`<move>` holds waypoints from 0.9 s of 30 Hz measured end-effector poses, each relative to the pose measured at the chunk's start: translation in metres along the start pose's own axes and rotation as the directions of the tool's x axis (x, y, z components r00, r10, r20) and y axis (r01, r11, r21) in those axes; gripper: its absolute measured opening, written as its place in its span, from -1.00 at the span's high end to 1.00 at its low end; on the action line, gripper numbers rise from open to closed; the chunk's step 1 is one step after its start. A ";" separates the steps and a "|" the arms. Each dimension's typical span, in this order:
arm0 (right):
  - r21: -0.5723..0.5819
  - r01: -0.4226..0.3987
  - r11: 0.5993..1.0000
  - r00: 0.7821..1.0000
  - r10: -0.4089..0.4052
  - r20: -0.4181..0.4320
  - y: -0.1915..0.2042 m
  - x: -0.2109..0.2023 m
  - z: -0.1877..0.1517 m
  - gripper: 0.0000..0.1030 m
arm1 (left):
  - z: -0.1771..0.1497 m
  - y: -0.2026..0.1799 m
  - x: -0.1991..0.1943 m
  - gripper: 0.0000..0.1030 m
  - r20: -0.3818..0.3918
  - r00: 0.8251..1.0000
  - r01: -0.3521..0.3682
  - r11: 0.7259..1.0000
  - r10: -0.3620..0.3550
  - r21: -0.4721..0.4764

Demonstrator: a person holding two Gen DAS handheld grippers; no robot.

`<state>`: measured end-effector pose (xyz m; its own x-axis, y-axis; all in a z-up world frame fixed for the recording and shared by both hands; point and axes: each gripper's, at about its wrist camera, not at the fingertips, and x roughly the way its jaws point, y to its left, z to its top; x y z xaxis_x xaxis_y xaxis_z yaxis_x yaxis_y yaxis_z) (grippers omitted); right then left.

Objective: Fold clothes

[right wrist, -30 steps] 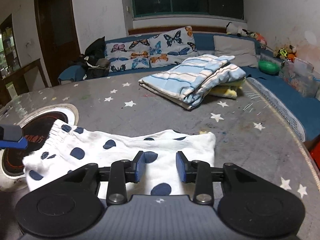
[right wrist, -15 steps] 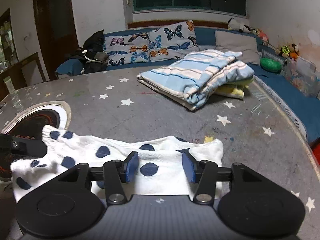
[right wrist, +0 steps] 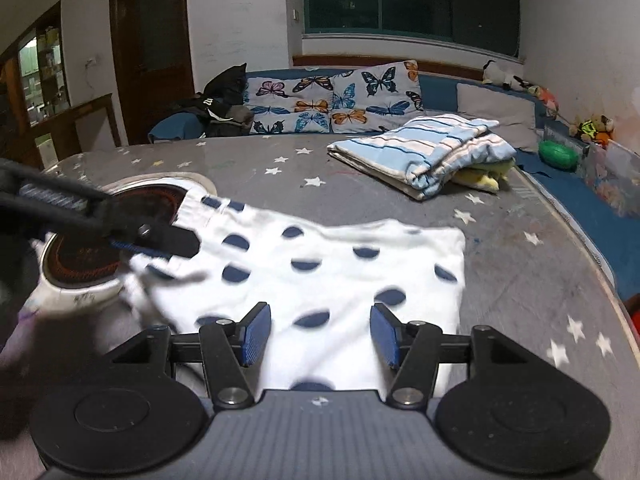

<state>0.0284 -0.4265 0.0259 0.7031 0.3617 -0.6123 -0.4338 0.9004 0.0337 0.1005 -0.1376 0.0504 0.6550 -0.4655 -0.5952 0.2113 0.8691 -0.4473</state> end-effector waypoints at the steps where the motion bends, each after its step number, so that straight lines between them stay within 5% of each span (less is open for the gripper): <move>1: 0.010 -0.001 1.000 1.000 0.001 0.002 0.000 -0.004 -0.005 -0.09 | -0.002 -0.001 0.000 0.11 -0.001 1.000 -0.001 1.000 0.001 0.006; 11: 0.111 0.037 0.993 0.999 -0.038 0.004 -0.010 -0.036 -0.047 -0.10 | -0.005 -0.002 -0.004 0.07 0.011 1.000 -0.005 1.000 0.005 0.010; 22: 0.161 0.059 0.985 0.998 -0.063 0.020 -0.019 -0.038 -0.046 -0.11 | -0.015 -0.001 -0.022 0.05 0.036 0.999 -0.027 0.999 0.026 0.020; 27: 0.166 0.065 0.984 0.997 -0.072 0.037 -0.015 -0.043 -0.046 -0.40 | -0.017 -0.003 -0.029 -0.02 0.043 0.999 -0.022 1.000 0.021 0.016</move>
<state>-0.0210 -0.4671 0.0158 0.7525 0.3047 -0.5838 -0.2881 0.9495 0.1243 0.0686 -0.1292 0.0574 0.6897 -0.4395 -0.5754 0.2084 0.8816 -0.4235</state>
